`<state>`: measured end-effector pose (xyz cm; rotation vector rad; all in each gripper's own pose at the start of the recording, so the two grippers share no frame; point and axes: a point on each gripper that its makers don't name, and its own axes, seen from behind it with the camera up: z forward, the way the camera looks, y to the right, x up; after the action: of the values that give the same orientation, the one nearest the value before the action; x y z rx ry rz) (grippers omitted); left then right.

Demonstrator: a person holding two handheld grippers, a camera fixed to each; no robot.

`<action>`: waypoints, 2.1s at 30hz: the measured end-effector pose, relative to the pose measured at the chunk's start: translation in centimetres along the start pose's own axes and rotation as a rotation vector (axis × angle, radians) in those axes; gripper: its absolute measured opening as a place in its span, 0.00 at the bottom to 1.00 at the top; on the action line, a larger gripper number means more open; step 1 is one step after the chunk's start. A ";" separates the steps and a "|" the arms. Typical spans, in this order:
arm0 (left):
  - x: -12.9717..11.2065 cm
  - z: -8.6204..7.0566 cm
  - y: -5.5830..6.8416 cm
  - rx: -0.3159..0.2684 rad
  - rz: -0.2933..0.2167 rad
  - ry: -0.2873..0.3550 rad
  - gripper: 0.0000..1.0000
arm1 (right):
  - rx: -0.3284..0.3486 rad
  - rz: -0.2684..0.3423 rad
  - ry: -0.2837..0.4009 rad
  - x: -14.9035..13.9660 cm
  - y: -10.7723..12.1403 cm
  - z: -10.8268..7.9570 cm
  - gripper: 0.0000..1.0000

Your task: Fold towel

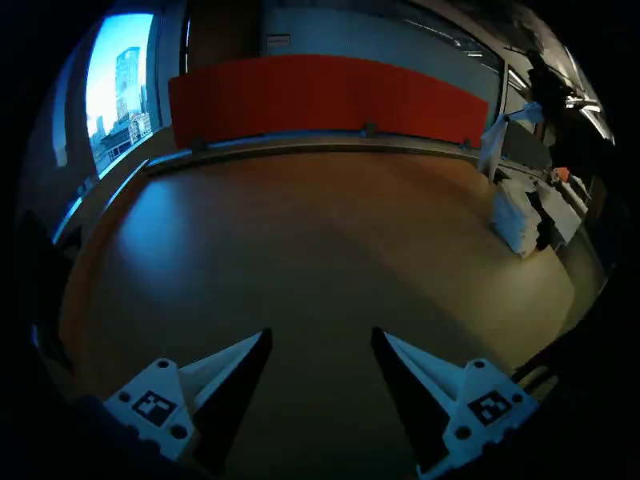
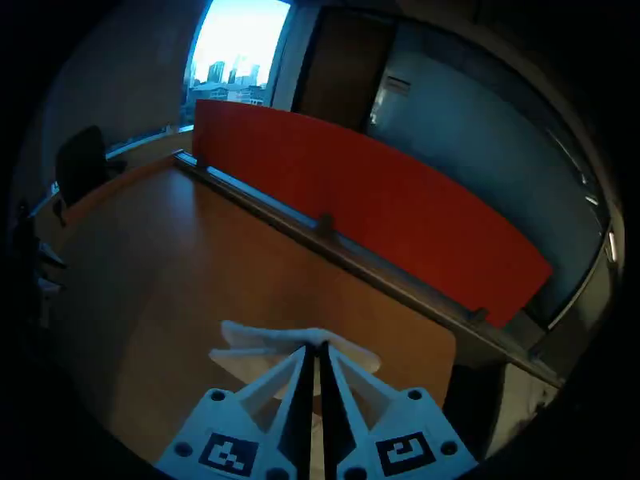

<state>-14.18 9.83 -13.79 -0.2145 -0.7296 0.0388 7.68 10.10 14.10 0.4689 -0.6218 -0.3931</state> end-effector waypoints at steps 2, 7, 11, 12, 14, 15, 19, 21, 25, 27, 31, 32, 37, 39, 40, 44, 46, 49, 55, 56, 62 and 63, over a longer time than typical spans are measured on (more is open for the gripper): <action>0.1 0.1 0.1 0.001 0.005 -0.002 0.92 | -0.007 0.004 -0.005 -0.3 0.6 0.0 0.04; 0.3 0.2 0.5 0.001 0.013 -0.005 0.92 | -0.018 0.013 -0.016 -1.1 1.8 -0.1 0.04; 0.4 0.2 0.7 0.000 0.013 -0.007 0.92 | -0.025 0.025 -0.020 -1.7 2.5 -0.4 0.04; 0.4 0.2 0.8 -0.001 0.013 -0.007 0.92 | -0.026 0.028 -0.020 -1.9 2.6 -0.5 0.04; 0.5 0.2 0.8 -0.001 0.016 -0.006 0.92 | -0.028 0.034 -0.021 -2.2 2.7 -0.7 0.04; 0.5 0.2 0.9 -0.001 0.018 -0.006 0.92 | -0.029 0.037 -0.022 -2.4 2.8 -0.9 0.04; 0.7 0.2 1.0 -0.003 0.024 -0.006 0.92 | -0.036 0.046 -0.026 -3.1 3.1 -1.4 0.04; 0.8 0.2 1.2 -0.005 0.026 -0.005 0.92 | -0.039 0.051 -0.026 -3.4 3.3 -1.8 0.04; 1.0 0.2 1.5 -0.012 0.033 -0.003 0.92 | -0.045 0.063 -0.027 -4.3 3.5 -2.8 0.04; 1.1 0.2 1.6 -0.014 0.038 -0.002 0.92 | -0.049 0.071 -0.030 -4.9 3.6 -3.4 0.04; 1.1 0.1 1.8 -0.019 0.046 -0.001 0.92 | -0.056 0.093 -0.040 -6.7 3.5 -4.7 0.04; 1.1 0.1 1.9 -0.020 0.047 0.000 0.92 | -0.058 0.101 -0.043 -7.3 3.4 -5.0 0.04; 0.8 -0.1 1.9 -0.025 0.051 -0.003 0.92 | -0.067 0.146 -0.078 -11.2 2.8 -6.6 0.04; 0.7 -0.2 1.9 -0.026 0.053 -0.005 0.92 | -0.071 0.169 -0.095 -12.9 2.4 -7.2 0.04; 0.6 -0.3 1.9 -0.026 0.053 -0.006 0.92 | -0.072 0.182 -0.104 -13.7 2.2 -7.3 0.04; 0.4 -0.4 1.8 -0.026 0.054 -0.007 0.92 | -0.077 0.235 -0.142 -17.2 1.4 -8.0 0.04; 0.3 -0.5 1.8 -0.027 0.055 -0.008 0.92 | -0.076 0.256 -0.160 -18.7 1.0 -8.1 0.04; 0.3 -0.6 1.7 -0.027 0.057 -0.009 0.92 | -0.078 0.283 -0.186 -20.8 0.6 -8.3 0.04; 0.2 -0.8 1.6 -0.026 0.063 -0.011 0.92 | -0.095 0.328 -0.221 -23.4 0.9 -8.4 0.04; 0.2 -0.8 1.6 -0.026 0.064 -0.011 0.92 | -0.098 0.336 -0.225 -23.7 1.1 -8.4 0.04; 0.1 -1.0 1.7 -0.023 0.067 -0.011 0.92 | -0.111 0.351 -0.256 -25.2 1.8 -8.4 0.04; 0.0 -1.0 1.7 -0.023 0.067 -0.011 0.92 | -0.111 0.352 -0.260 -25.4 1.9 -8.3 0.04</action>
<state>-13.40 11.28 -14.86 -0.2603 -0.7344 0.0952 -5.60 26.32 -2.55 0.1961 -0.9129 -0.1523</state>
